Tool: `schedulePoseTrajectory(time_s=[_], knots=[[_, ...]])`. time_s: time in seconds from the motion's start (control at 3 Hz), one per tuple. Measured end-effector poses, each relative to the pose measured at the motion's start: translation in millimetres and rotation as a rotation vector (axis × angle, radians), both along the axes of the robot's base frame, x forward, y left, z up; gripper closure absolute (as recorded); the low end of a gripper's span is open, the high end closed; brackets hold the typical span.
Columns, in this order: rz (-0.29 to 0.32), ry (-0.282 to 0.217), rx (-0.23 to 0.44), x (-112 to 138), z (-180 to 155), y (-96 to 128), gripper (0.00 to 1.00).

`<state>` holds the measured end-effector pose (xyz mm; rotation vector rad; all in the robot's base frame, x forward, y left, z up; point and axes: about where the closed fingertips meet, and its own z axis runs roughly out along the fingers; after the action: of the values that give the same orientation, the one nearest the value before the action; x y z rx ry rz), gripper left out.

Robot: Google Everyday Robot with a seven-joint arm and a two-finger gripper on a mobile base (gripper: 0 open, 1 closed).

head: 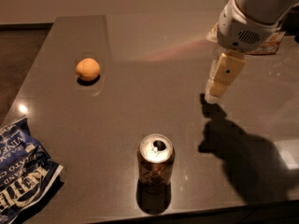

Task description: Pick orange

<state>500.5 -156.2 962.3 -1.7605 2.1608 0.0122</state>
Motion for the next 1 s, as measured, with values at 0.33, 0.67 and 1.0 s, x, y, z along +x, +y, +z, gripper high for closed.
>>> schedulePoseTrajectory(time_s=[0.33,0.67,1.0], knots=[[0.025,0.012,0.067,34,-9,39,0.00],[0.024,0.024,0.145,72,-18,82,0.00],[-0.007,0.028,0.206,112,-28,121,0.00]])
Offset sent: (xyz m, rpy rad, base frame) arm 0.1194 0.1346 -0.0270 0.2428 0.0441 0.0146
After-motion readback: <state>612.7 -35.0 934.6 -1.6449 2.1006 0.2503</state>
